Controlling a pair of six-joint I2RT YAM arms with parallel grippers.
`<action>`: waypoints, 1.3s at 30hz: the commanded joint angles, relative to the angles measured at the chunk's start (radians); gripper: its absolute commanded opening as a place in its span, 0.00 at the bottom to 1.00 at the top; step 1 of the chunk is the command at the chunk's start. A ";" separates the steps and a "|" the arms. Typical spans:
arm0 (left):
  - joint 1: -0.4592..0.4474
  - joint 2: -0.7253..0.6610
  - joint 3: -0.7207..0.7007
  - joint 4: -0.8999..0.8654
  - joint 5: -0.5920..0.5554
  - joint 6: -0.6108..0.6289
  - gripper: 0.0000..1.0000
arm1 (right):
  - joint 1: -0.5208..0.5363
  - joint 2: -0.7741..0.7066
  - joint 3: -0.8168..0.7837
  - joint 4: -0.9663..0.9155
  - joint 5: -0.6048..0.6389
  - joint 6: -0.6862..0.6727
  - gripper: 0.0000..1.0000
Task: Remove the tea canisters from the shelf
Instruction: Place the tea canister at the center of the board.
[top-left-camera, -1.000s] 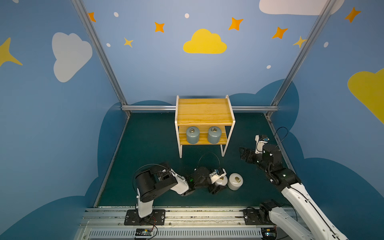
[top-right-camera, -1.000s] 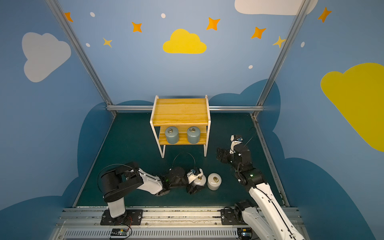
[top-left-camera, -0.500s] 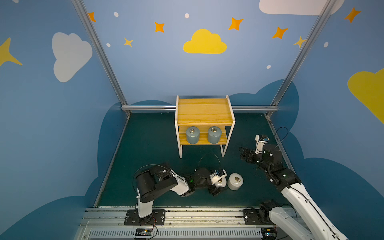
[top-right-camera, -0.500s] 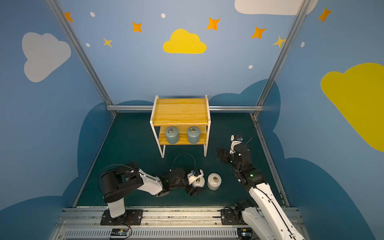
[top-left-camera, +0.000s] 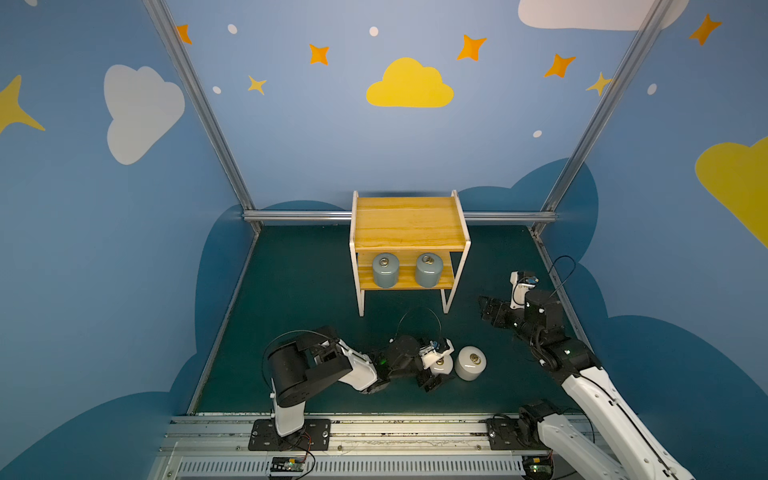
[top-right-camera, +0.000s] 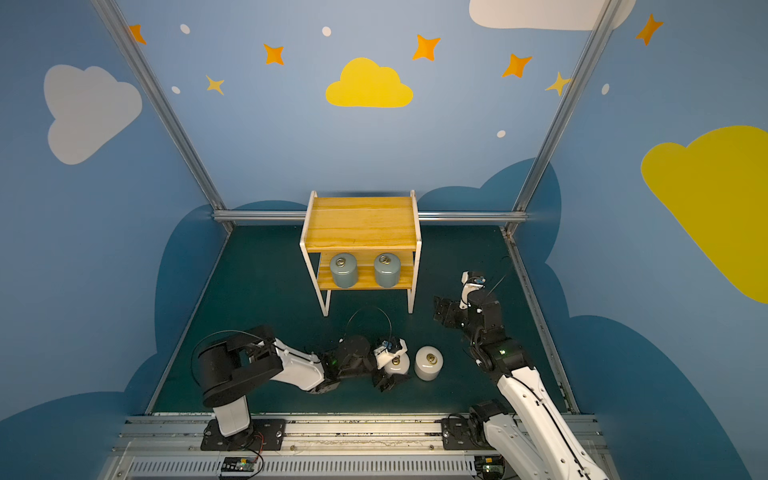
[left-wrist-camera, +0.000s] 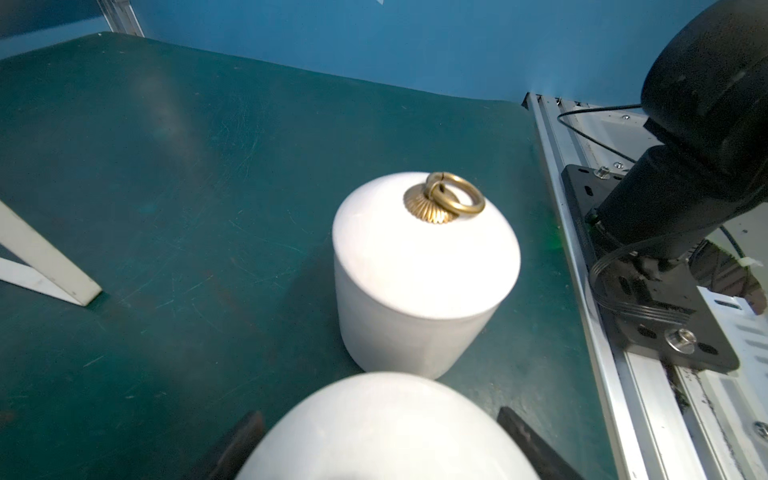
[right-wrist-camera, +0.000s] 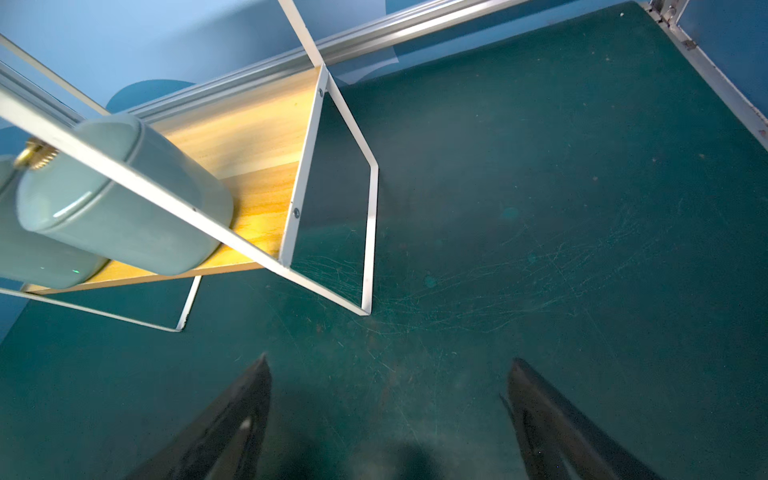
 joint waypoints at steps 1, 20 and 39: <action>-0.002 -0.027 -0.002 -0.033 -0.010 0.021 0.88 | -0.005 -0.008 -0.010 0.018 -0.012 -0.002 0.91; -0.002 -0.047 0.028 -0.100 -0.014 0.033 0.91 | -0.005 0.002 0.003 0.011 -0.021 -0.009 0.91; -0.002 -0.209 0.088 -0.272 -0.049 0.053 0.94 | 0.041 0.021 0.076 -0.055 -0.074 -0.065 0.91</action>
